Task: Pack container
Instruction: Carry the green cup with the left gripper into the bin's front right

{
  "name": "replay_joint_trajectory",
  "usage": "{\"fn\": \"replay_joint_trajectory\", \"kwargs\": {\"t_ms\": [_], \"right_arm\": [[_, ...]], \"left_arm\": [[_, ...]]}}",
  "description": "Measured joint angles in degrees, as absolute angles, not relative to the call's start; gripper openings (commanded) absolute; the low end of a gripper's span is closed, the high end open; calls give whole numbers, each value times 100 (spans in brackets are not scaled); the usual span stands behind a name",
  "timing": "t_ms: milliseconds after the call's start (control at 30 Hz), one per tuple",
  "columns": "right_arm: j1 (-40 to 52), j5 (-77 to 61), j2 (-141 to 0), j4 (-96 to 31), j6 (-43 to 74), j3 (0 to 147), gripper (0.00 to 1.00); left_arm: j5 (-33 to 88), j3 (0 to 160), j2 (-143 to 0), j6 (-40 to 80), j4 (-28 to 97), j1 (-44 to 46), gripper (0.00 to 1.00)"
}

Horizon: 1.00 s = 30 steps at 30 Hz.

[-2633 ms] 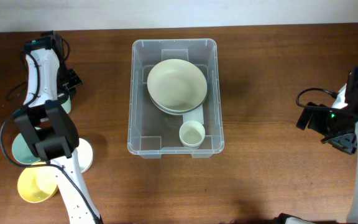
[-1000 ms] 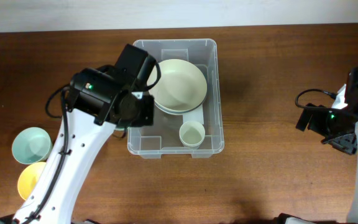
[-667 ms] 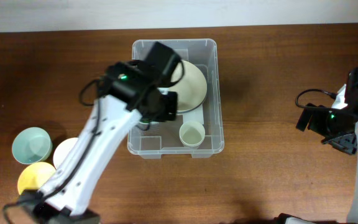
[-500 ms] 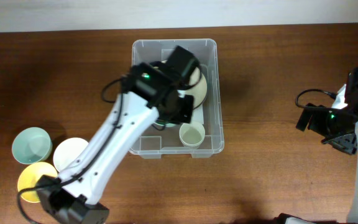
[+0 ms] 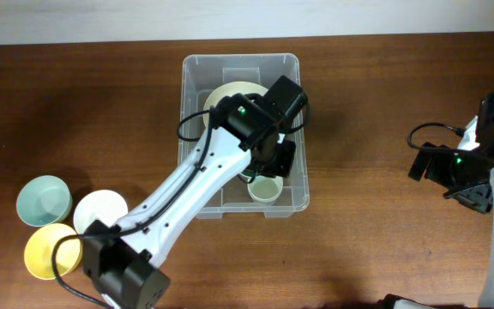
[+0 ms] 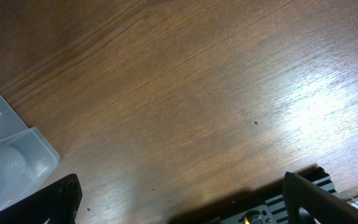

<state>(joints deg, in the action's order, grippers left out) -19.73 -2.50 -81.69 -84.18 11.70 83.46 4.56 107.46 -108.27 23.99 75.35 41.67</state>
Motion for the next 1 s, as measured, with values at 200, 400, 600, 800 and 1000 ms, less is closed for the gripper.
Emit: {"fn": "replay_joint_trajectory", "kwargs": {"t_ms": [200, 400, 600, 800, 1000], "right_arm": [[-1973, -250, -8169, -8416, 1175, 8346, 99], [-1973, -250, -8169, -8416, 1173, 8346, 99], [-1975, -248, -8169, -8416, 1175, 8346, 99], [-1973, -250, -8169, -8416, 1173, 8346, 99], [-1973, -250, -8169, -8416, 1179, 8346, 99]], "left_arm": [[456, 10746, -10888, 2399, 7474, 4211, 1], [456, 10744, -10888, 2399, 7426, 4309, 1], [456, 10744, -10923, 2399, 7474, 4338, 0], [456, 10744, -11207, 2399, 7566, 4338, 2], [462, 10739, -11312, 2359, 7579, 4338, 54]]}}
